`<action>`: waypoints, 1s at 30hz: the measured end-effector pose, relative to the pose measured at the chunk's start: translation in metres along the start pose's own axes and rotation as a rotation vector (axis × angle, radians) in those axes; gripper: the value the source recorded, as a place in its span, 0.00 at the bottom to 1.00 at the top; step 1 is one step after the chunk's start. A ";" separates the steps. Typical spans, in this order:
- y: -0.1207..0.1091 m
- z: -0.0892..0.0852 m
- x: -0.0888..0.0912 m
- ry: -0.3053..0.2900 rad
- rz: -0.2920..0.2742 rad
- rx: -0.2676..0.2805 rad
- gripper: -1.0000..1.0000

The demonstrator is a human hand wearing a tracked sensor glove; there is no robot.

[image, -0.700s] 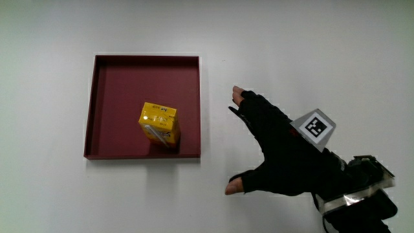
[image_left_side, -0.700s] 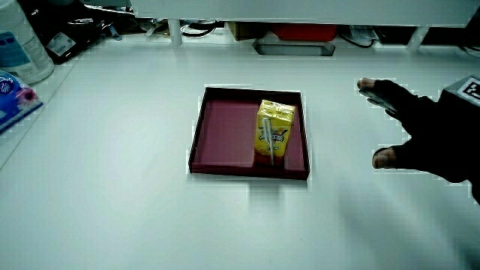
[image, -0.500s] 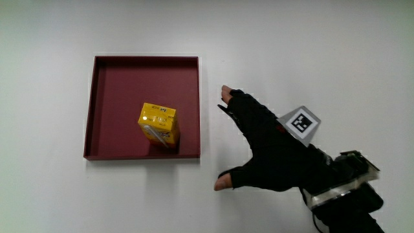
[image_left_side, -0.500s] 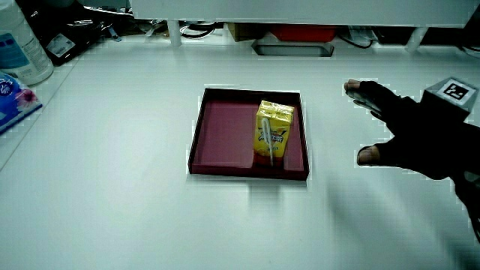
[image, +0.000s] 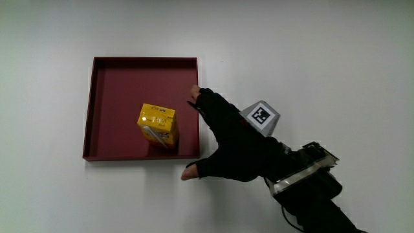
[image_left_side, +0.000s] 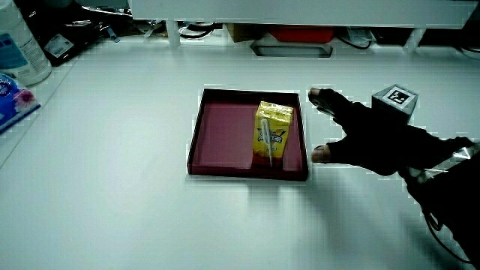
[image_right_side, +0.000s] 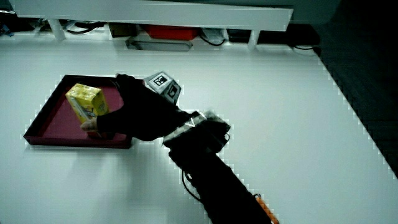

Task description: Pick ice redtea

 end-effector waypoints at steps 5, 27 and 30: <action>0.014 -0.007 0.005 -0.024 0.001 0.007 0.50; 0.057 -0.026 0.019 -0.017 0.015 0.034 0.50; 0.058 -0.027 0.022 -0.004 0.037 0.045 0.51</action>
